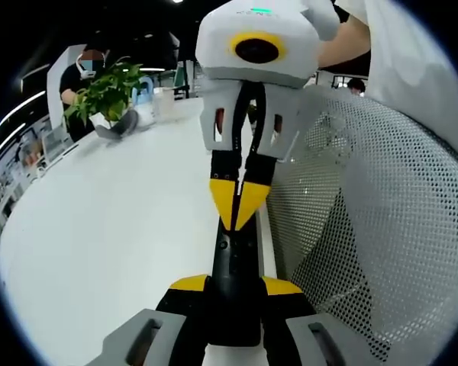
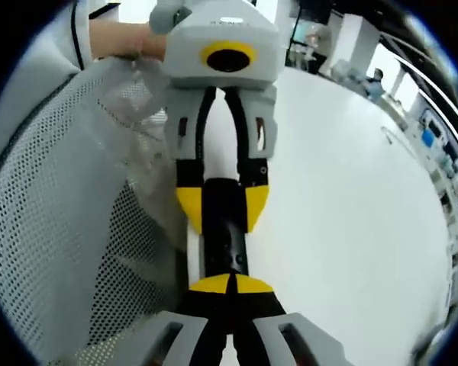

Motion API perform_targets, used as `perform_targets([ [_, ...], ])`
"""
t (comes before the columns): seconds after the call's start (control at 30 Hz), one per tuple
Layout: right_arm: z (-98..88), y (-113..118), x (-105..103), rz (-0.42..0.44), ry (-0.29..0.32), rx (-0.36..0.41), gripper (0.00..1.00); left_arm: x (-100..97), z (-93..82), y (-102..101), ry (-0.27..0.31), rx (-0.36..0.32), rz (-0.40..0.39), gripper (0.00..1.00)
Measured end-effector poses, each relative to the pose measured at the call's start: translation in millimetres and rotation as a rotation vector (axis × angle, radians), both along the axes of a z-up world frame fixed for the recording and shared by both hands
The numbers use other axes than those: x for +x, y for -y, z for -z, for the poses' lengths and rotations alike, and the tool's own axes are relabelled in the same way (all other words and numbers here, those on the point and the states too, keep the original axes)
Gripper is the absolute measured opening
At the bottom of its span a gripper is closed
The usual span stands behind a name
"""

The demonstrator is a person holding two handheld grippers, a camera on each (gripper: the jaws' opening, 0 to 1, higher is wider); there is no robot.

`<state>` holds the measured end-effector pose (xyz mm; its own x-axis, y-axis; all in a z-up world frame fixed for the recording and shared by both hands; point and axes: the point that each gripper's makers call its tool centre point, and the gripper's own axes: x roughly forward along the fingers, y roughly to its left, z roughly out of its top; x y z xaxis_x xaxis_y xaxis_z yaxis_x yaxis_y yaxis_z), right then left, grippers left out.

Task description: Press the specified remote control buttons in sequence, fully releasing each button before pressing the next.

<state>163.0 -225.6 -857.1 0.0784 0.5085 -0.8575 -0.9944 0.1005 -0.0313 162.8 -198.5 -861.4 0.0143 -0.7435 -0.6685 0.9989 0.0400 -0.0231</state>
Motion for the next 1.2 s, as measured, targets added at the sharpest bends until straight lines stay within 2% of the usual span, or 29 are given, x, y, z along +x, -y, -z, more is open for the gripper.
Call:
perform_targets([
  [0.13,-2.6,-0.9,-2.5,0.058,-0.041,0.07,0.0,0.1,0.2,0.0,0.001,0.001,-0.001,0.25],
  [0.2,-2.3,0.2,0.0,0.062,-0.009,0.061,0.0,0.2,-0.1,0.1,0.002,0.0,-0.002,0.25],
  [0.23,-2.1,-2.3,0.9,0.036,0.021,0.049,0.0,0.2,0.0,0.1,0.002,0.0,-0.001,0.25],
  [0.33,-2.9,-5.7,-2.9,0.001,0.012,0.042,0.01,0.1,-0.1,0.0,0.003,0.0,-0.001,0.25],
  [0.47,-2.3,-6.0,-2.7,-0.068,0.05,0.006,0.0,0.1,-0.1,0.1,0.003,0.0,0.001,0.25],
  [0.57,-2.3,-7.0,-2.5,-0.08,0.05,-0.004,0.0,0.1,-0.2,0.2,0.003,0.0,0.001,0.25],
  [0.67,-2.2,-5.3,-1.6,-0.091,0.036,-0.012,0.0,0.0,-0.2,0.2,0.003,-0.001,0.002,0.25],
  [0.8,-1.5,-4.9,-0.4,-0.027,-0.066,-0.021,0.0,0.2,-0.2,0.6,0.002,-0.001,0.006,0.25],
  [0.9,-1.7,-4.6,-1.4,-0.04,-0.029,-0.016,0.0,0.2,-0.1,0.6,0.002,-0.001,0.006,0.25],
  [0.97,-2.9,-4.4,-1.6,-0.053,0.012,0.027,0.0,0.2,-0.1,0.6,0.002,-0.001,0.006,0.25],
  [1.07,-3.4,-1.7,-2.2,-0.045,0.026,0.069,0.0,0.2,-0.1,0.7,0.002,-0.001,0.004,0.25],
  [1.2,-3.8,-3.6,-3.3,-0.046,0.057,0.068,0.0,0.1,0.2,0.7,0.004,-0.002,0.006,0.25],
])
